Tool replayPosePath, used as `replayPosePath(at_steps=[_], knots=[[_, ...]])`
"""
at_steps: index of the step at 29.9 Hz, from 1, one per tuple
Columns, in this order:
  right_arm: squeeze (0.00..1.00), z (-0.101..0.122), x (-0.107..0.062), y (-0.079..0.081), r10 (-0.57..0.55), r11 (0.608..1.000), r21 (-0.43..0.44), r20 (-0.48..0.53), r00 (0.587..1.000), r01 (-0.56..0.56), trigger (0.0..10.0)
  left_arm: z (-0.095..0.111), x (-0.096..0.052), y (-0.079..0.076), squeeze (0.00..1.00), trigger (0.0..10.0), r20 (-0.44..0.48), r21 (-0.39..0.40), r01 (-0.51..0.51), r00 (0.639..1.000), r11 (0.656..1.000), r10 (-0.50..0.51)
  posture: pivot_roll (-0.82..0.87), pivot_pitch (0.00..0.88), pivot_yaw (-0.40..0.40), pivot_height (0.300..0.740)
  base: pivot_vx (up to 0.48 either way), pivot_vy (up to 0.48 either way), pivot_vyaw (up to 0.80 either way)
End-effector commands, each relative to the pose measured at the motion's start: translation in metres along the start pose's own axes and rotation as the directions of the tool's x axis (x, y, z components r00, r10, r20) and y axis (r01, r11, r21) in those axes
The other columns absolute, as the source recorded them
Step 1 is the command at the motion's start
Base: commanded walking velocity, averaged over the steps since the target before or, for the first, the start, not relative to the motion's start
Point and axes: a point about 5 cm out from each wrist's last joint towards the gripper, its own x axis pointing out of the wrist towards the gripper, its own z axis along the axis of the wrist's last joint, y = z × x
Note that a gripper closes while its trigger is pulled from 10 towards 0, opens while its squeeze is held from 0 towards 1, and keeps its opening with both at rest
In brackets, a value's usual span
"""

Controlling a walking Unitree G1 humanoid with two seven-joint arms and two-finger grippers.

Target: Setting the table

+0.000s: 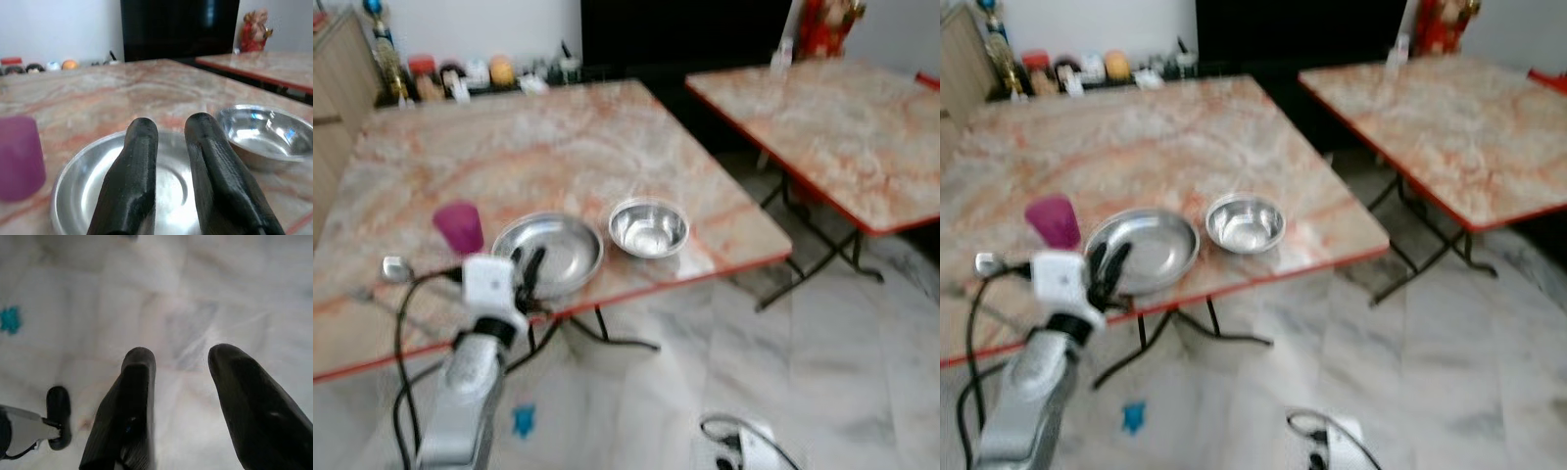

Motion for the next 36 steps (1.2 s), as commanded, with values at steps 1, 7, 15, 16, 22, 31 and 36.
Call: replayPosePath(at_steps=[1, 7, 15, 16, 22, 31, 36], knots=[[0.00, 0.000, 0.000, 0.010, 0.033, 0.999, -0.007, 0.010, 0.999, -0.033, 10.0, 0.001, -0.001, 0.008, 0.00, 10.0, 0.001, 0.011, -0.019, 1.000, 1.000, 0.019, 0.16, 0.042, -0.072, 0.740, 0.292, 0.000, 0.00], [0.00, 0.001, 0.000, -0.002, 0.023, 1.000, -0.004, 0.014, 1.000, -0.022, 10.0, 0.000, -0.001, 0.007, 0.00, 10.0, -0.006, 0.010, -0.014, 1.000, 1.000, 0.015, 0.16, 0.043, -0.072, 0.740, 0.148, 0.000, 0.63], [0.00, 0.000, -0.001, -0.005, 0.021, 1.000, -0.007, 0.010, 1.000, -0.021, 10.0, -0.007, -0.001, 0.014, 0.00, 10.0, -0.052, -0.044, -0.071, 0.996, 0.997, 0.068, 0.16, 0.046, -0.074, 0.740, 0.000, 0.000, 0.00], [0.00, 0.000, -0.001, -0.005, 0.022, 1.000, -0.011, 0.008, 1.000, -0.022, 10.0, -0.008, -0.001, 0.016, 0.00, 10.0, -0.070, -0.085, -0.086, 0.994, 0.993, 0.080, 0.16, 0.046, -0.074, 0.740, 0.000, 0.000, 0.00], [0.00, 0.002, 0.000, 0.004, 0.032, 0.999, -0.019, 0.007, 0.999, -0.032, 10.0, -0.013, -0.001, 0.022, 0.00, 10.0, -0.162, -0.217, -0.150, 0.980, 0.965, 0.116, 0.16, 0.048, -0.073, 0.740, 0.000, 0.000, 0.00], [0.00, 0.002, 0.002, 0.034, 0.063, 0.997, -0.038, -0.006, 0.998, -0.064, 10.0, -0.013, -0.002, 0.018, 1.00, 10.0, -0.285, -0.362, -0.214, 0.952, 0.907, 0.110, 0.16, 0.053, -0.072, 0.740, 0.000, 0.000, 0.00], [0.00, 0.002, 0.002, 0.046, 0.076, 0.996, -0.049, -0.010, 0.997, -0.076, 10.0, -0.008, 0.013, 0.018, 1.00, 10.0, -0.292, -0.370, -0.268, 0.943, 0.890, 0.162, 0.16, 0.047, -0.067, 0.740, 0.000, 0.000, 0.00]])
